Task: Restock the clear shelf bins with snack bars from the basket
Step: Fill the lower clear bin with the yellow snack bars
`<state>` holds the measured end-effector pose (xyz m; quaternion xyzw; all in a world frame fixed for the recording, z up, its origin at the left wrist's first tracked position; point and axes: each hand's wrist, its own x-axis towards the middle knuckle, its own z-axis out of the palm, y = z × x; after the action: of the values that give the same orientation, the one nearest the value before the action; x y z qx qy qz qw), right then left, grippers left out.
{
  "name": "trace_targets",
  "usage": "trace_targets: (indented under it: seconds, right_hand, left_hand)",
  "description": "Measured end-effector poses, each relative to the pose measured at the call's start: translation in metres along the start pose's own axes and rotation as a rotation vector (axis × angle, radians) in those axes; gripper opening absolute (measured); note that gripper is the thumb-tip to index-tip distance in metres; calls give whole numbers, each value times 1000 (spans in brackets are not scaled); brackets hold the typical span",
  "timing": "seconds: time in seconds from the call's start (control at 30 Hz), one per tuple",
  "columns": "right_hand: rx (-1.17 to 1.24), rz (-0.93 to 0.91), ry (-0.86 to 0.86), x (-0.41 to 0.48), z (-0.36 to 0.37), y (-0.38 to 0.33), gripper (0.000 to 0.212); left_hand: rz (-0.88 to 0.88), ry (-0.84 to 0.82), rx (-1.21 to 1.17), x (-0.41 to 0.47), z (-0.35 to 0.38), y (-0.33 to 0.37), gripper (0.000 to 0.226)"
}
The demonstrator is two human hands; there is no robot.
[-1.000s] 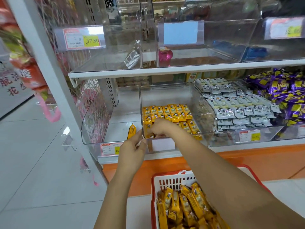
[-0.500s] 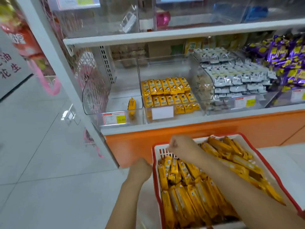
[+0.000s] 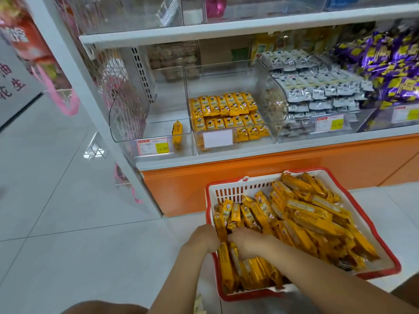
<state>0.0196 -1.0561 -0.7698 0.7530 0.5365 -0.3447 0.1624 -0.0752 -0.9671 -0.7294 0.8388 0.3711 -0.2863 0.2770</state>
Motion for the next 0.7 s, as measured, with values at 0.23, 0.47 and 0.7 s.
trace_targets:
  seconds: [0.23,0.47,0.7]
  right_hand:
    - [286,-27,6,-20,9,3,56]
    - [465,16,222,-37,-21,29,47]
    - [746,41,576,-66,-103,70,18]
  left_hand:
    - [1,-26,66,-12,-6,5,34]
    - [65,20,-34,-34,-25,26,41]
    - [362,335,-416,-28,-12,59,85]
